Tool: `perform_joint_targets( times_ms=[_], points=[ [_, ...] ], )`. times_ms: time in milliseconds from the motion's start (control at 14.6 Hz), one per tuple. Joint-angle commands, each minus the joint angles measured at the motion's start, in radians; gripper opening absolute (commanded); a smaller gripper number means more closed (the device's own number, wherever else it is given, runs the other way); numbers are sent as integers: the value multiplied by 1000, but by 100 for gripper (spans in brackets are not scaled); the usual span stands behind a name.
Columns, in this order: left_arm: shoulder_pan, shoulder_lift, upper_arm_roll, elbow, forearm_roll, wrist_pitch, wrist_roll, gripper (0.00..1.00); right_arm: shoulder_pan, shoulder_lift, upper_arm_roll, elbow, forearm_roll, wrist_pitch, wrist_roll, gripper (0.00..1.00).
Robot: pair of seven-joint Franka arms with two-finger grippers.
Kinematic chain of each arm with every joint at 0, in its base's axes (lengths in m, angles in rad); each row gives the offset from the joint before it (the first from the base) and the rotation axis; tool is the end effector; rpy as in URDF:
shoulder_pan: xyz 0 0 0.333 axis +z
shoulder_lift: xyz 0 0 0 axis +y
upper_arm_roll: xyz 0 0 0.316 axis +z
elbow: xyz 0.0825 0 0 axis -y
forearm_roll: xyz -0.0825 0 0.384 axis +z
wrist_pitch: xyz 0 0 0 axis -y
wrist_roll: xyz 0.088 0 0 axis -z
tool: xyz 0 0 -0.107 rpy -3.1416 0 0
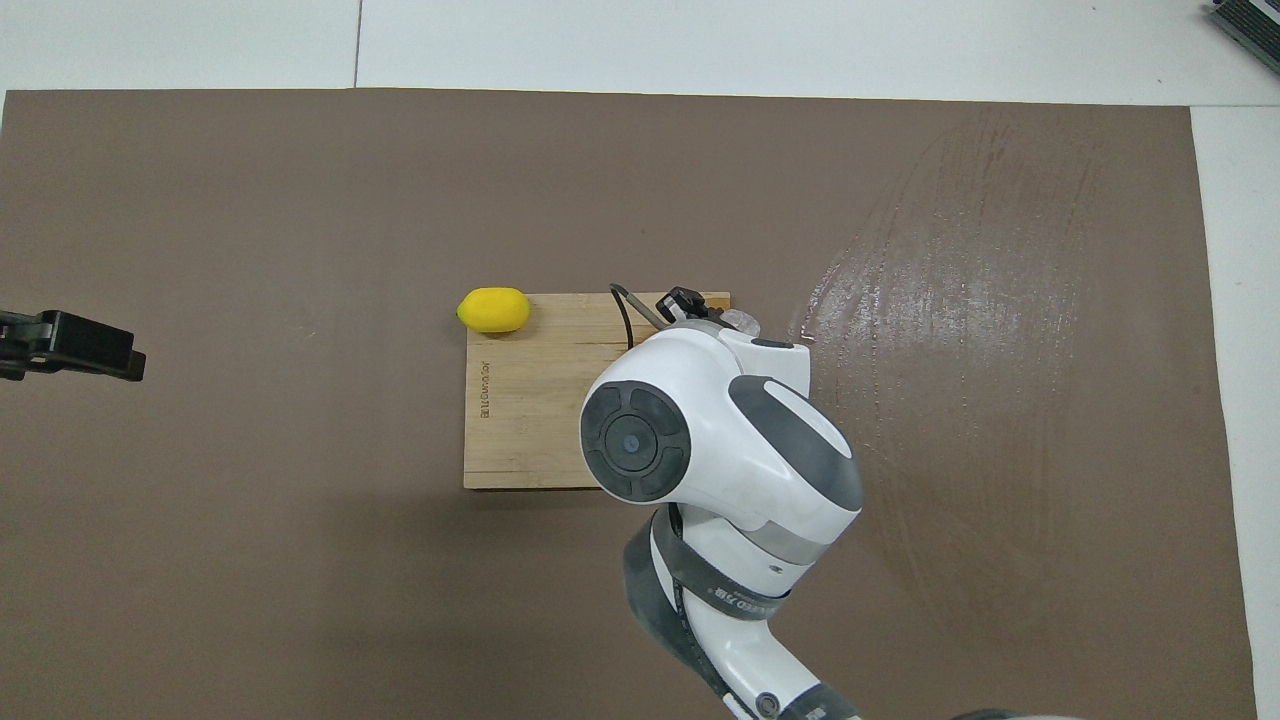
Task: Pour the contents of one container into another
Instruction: 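Tilt the glass cup over the metal cup with the right gripper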
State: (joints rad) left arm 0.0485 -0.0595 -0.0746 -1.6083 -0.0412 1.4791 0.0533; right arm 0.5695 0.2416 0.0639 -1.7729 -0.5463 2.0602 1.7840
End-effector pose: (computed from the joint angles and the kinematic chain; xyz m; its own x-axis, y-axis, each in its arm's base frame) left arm 0.5257 -0.0197 0.6314 0.9943 -0.0825 -0.0677 -0.0799 -0.9960 0.0404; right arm 0.5289 0.3508 0.4337 0.5378 -0.7139 0.4484 -0.7695 -0.6330 -0.0849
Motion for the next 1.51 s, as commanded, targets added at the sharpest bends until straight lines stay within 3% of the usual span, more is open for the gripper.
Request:
perform_joint_targets(
  times_ms=[0, 1440],
  points=[
    [7, -3, -2, 1, -11, -13, 10, 100, -11, -8, 1, 12, 43, 5, 29, 0],
    [7, -3, -2, -1, -11, -13, 10, 100, -86, -4, 1, 29, 344, 28, 18, 0]
  ],
)
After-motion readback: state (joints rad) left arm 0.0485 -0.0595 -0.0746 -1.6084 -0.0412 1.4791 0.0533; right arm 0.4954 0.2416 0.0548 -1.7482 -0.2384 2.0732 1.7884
